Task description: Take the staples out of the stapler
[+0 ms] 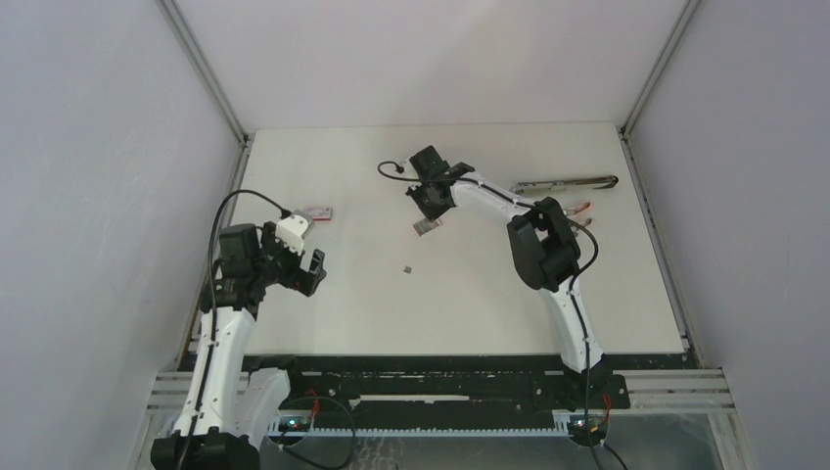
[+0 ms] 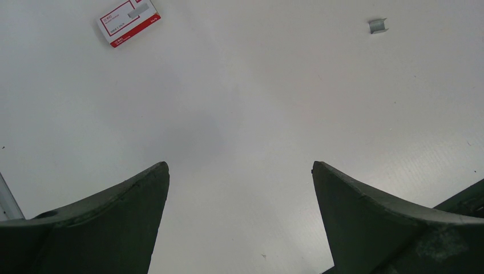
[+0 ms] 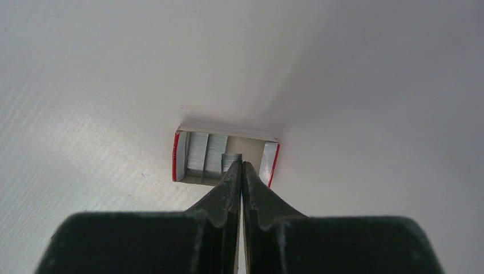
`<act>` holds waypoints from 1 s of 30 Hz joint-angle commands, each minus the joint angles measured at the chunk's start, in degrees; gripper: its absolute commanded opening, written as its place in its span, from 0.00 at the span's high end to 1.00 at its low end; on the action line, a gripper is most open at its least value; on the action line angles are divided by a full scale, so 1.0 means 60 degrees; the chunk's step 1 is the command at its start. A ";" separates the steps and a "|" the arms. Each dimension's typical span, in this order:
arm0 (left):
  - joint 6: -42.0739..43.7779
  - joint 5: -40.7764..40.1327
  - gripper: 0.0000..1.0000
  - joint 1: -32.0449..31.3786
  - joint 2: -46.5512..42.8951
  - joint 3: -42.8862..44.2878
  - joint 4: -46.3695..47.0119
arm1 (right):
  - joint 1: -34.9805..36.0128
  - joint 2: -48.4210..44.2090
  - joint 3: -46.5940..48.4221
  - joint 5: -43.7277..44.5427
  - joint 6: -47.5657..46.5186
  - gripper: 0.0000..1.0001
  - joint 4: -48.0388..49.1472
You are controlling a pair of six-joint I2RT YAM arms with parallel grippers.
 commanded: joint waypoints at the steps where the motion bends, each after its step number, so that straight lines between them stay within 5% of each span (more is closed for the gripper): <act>1: -0.0019 0.0098 0.00 0.0090 -0.0084 -0.0190 0.0298 | 0.0050 0.0081 0.0262 0.0287 0.0164 1.00 0.0247; 30: -0.0004 0.0083 0.00 0.0086 -0.0124 -0.0205 0.0304 | 0.0130 0.0410 0.0309 0.0529 0.0371 1.00 0.0553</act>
